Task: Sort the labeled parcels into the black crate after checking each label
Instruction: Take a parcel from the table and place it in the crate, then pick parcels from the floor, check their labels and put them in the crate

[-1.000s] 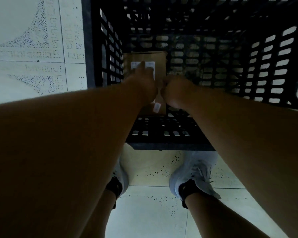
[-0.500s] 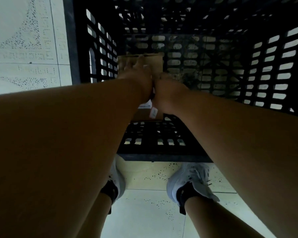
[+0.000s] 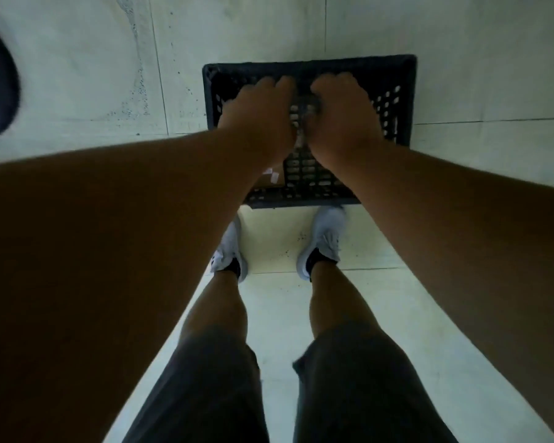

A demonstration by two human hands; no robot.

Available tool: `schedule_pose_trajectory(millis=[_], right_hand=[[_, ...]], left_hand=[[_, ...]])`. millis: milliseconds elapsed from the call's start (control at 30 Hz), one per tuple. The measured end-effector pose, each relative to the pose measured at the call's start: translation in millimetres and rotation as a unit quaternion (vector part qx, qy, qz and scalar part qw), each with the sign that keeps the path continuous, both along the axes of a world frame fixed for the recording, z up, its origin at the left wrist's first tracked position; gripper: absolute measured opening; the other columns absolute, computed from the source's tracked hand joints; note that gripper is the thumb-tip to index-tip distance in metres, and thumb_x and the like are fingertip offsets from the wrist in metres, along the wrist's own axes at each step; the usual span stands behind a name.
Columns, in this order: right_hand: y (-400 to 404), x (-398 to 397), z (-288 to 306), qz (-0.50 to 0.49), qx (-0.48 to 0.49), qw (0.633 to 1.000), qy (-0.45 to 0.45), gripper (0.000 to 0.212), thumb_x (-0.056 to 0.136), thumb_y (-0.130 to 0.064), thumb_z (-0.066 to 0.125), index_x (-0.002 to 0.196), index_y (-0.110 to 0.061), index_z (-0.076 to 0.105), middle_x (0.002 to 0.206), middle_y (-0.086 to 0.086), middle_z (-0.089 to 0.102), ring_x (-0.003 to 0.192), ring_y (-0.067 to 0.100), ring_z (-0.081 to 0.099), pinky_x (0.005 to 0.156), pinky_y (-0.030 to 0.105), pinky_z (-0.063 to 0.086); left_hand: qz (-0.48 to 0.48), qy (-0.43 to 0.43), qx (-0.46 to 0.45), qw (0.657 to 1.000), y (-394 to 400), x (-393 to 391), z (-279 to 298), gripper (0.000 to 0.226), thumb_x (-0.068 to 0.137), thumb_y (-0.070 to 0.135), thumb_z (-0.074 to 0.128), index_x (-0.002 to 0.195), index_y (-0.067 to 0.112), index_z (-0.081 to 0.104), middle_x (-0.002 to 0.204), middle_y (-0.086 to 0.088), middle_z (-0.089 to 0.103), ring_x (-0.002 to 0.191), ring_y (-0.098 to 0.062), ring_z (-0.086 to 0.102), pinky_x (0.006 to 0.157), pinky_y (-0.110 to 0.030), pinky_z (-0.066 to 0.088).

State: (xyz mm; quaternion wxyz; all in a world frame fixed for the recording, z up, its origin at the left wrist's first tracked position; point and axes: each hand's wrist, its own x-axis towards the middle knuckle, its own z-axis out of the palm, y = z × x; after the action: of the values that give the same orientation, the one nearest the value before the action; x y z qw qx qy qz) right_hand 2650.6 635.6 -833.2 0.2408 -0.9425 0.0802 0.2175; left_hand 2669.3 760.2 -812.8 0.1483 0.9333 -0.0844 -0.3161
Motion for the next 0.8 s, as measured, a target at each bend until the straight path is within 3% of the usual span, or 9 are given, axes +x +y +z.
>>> schedule_pose_trajectory(millis=[100, 267, 433, 567, 800], right_hand=[[-0.3, -41.2, 106.9, -0.056, 0.047, 0.997, 0.0, 0.035, 0.094, -0.02, 0.054, 0.128, -0.014, 0.055, 0.13, 0.012, 0.054, 0.121, 0.029, 0.05, 0.1, 0.041, 0.042], [-40.6, -54.4, 288.7, -0.237, 0.092, 0.954, -0.161, 0.047, 0.092, -0.017, 0.062, 0.137, -0.02, 0.05, 0.139, 0.002, 0.048, 0.123, 0.015, 0.048, 0.094, 0.019, 0.035], [-104.1, -91.3, 427.2, -0.356, 0.046, 0.886, -0.295, 0.047, 0.09, -0.024, 0.068, 0.134, -0.026, 0.051, 0.131, -0.007, 0.047, 0.119, 0.008, 0.05, 0.097, 0.025, 0.044], [-142.0, -151.0, 485.4, -0.434, 0.047, 0.839, -0.325, 0.049, 0.089, -0.032, 0.069, 0.134, -0.034, 0.05, 0.132, -0.012, 0.047, 0.118, 0.003, 0.049, 0.097, 0.03, 0.046], [-249.4, -253.5, 514.9, -0.51, 0.056, 0.794, -0.328, 0.062, 0.084, -0.042, 0.074, 0.138, -0.038, 0.044, 0.133, -0.021, 0.039, 0.122, 0.002, 0.045, 0.103, 0.043, 0.049]], left_hand=[[0.002, 0.001, -0.04, 0.999, 0.4, -29.7, 108.0, 0.058, 0.074, 0.035, 0.031, 0.123, 0.017, 0.056, 0.119, -0.013, 0.063, 0.106, -0.037, 0.062, 0.088, -0.052, 0.052], [-0.004, -0.106, -0.188, 0.976, -46.8, -21.5, 263.0, 0.039, 0.089, 0.027, 0.047, 0.126, 0.02, 0.058, 0.114, -0.007, 0.065, 0.103, -0.028, 0.061, 0.087, -0.044, 0.05], [-0.084, -0.178, -0.347, 0.917, -125.3, -37.1, 391.0, 0.032, 0.091, 0.017, 0.058, 0.123, 0.023, 0.058, 0.113, 0.003, 0.064, 0.095, -0.013, 0.059, 0.079, -0.028, 0.046], [-0.173, -0.176, -0.396, 0.884, -167.5, -71.1, 451.8, 0.031, 0.093, 0.023, 0.06, 0.123, 0.028, 0.055, 0.111, 0.01, 0.06, 0.092, -0.005, 0.058, 0.076, -0.019, 0.045], [-0.269, -0.159, -0.409, 0.857, -279.4, -119.2, 488.0, 0.037, 0.091, 0.03, 0.063, 0.125, 0.037, 0.05, 0.108, 0.018, 0.055, 0.088, 0.0, 0.059, 0.074, -0.024, 0.054]])
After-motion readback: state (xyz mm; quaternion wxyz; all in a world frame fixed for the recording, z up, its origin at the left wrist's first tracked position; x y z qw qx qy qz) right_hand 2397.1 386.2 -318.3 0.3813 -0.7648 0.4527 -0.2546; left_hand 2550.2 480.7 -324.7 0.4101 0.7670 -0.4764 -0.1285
